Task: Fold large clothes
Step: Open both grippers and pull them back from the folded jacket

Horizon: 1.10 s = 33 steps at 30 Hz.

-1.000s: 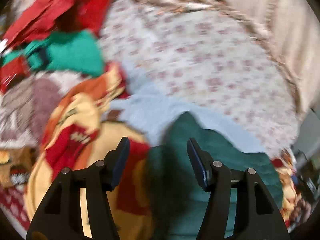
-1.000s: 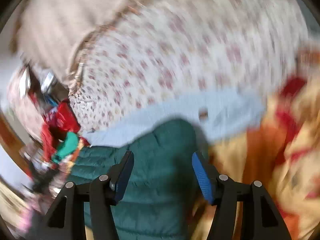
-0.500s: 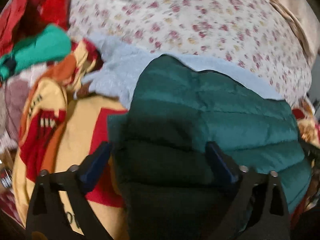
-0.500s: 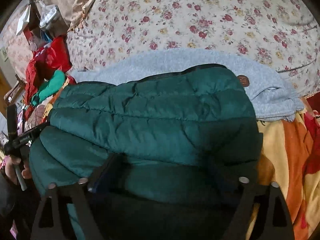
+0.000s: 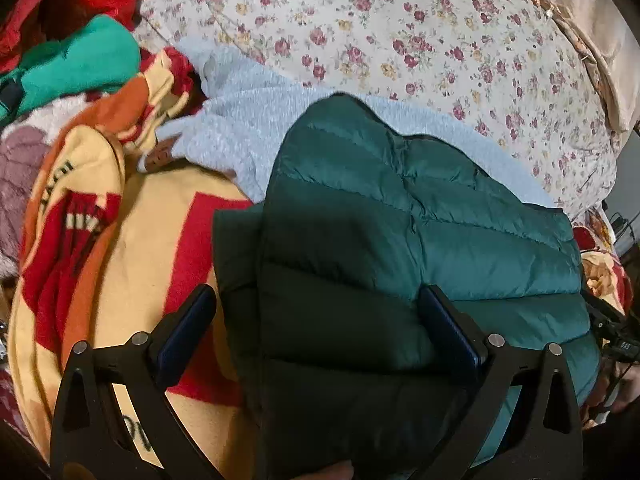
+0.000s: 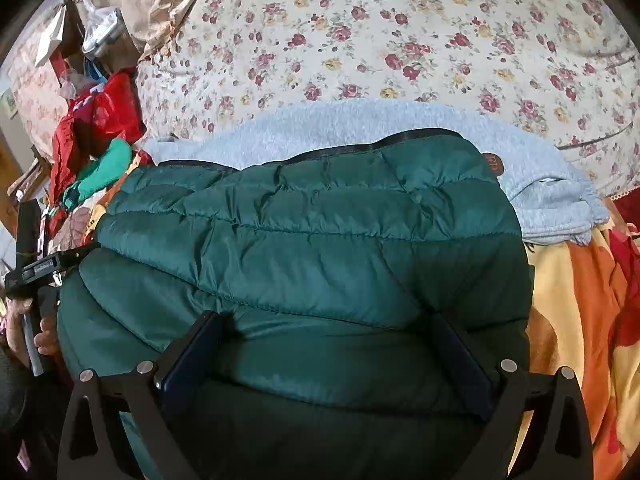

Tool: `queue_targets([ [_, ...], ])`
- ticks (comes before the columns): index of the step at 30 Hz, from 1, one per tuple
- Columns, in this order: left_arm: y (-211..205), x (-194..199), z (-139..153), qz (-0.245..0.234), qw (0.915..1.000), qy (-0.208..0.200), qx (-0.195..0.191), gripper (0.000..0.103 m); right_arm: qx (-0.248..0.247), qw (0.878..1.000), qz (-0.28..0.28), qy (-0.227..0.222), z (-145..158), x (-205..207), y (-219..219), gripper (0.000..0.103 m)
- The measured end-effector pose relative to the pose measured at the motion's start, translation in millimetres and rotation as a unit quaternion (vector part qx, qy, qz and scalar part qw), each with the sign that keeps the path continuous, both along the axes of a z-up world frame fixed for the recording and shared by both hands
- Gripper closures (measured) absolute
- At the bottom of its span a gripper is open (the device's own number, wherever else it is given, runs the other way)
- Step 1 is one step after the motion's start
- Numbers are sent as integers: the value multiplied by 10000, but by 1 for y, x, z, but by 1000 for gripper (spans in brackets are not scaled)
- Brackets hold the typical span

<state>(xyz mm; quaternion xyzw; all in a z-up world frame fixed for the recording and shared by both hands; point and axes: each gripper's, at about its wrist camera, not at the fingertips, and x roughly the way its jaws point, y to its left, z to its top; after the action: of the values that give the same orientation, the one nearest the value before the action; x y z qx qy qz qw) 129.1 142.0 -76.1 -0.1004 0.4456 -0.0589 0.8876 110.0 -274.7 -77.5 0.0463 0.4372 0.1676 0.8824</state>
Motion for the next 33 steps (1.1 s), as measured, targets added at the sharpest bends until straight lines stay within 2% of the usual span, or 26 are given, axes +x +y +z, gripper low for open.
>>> queue_targets([
  [3,-10,-11,15,82,9971,-460,603,1,-38,10000,37,65,1,2,1,0],
  [5,-18,-27,31,215,9905,-924,999,1,-29,9999,15,128,4,2,0,0],
  [7,-25,-46,44,304,9842,-1270,1194,1,25,9999,-101,86,12,-2,-4,3],
  [9,-30,-62,52,230,9832,-1359,1197,1,145,9992,-337,-174,29,-19,-9,3],
  [13,-48,-90,58,-208,9852,-1265,1141,1,463,9953,-709,-474,51,-64,-13,3],
  [16,-59,-101,59,-388,9905,-919,951,1,298,9943,-921,-438,61,-100,-9,3],
  [19,-74,-117,60,-484,9919,-699,943,1,217,9938,-990,-467,70,-135,-5,3],
  [21,-82,-129,60,-510,9919,-588,1007,1,-28,9936,-1050,-424,75,-153,0,3],
  [26,-84,-150,56,-503,9947,-173,878,1,-426,9935,-909,-527,85,-179,16,3],
  [33,-74,-166,48,-343,9969,137,694,1,-556,9937,-754,-614,92,-194,33,3],
])
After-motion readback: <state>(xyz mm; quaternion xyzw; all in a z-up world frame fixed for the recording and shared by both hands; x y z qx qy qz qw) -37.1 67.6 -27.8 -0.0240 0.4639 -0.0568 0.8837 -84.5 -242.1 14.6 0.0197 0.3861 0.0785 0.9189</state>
